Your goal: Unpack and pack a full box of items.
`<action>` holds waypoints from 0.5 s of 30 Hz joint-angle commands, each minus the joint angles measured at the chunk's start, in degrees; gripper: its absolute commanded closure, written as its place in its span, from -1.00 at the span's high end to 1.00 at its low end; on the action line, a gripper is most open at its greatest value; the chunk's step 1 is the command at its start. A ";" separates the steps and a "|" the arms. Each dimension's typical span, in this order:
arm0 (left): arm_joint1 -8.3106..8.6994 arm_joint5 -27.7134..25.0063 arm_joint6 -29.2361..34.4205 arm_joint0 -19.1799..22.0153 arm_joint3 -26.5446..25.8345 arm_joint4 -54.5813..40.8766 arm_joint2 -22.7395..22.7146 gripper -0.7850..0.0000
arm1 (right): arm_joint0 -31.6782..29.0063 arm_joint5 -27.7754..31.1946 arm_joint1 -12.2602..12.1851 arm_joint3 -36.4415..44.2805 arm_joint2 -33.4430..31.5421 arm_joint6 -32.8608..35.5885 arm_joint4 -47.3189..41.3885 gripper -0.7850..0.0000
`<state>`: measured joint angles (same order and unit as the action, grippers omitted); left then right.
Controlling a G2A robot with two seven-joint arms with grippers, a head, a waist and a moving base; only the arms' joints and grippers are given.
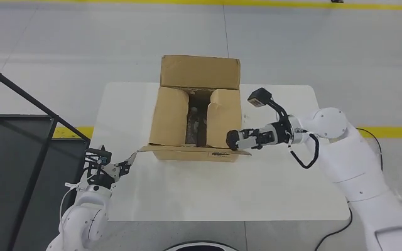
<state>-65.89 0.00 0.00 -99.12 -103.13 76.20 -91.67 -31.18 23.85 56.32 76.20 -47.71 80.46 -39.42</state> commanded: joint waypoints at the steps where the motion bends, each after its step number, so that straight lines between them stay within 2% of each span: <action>1: 0.00 0.00 0.00 0.00 0.00 0.00 0.00 1.00 | -0.12 -0.06 0.01 -0.39 0.71 0.05 0.56 0.15; 2: 0.00 0.00 0.00 0.00 0.00 0.00 0.00 1.00 | -0.16 0.19 0.04 -0.65 1.09 -0.19 0.91 -0.03; 4: 0.00 0.00 0.00 0.00 0.00 0.00 0.00 1.00 | -0.09 0.66 0.12 -1.14 1.92 -0.67 1.96 -0.23; 7: 0.00 0.00 0.00 0.00 0.00 0.00 0.00 1.00 | 0.25 1.22 0.24 -1.54 3.30 -1.23 3.77 -0.85; 8: 0.00 0.00 0.00 0.00 0.00 0.00 0.00 1.00 | 0.41 1.50 0.26 -1.65 3.72 -1.51 4.43 -1.00; 15: 0.00 0.00 0.00 0.00 0.00 0.00 0.00 1.00 | 2.02 3.65 -0.12 -1.22 6.99 -3.66 12.90 -1.00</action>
<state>-65.89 0.00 0.00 -99.12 -103.13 76.20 -91.67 -29.34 27.34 56.29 74.91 -41.22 76.96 -27.85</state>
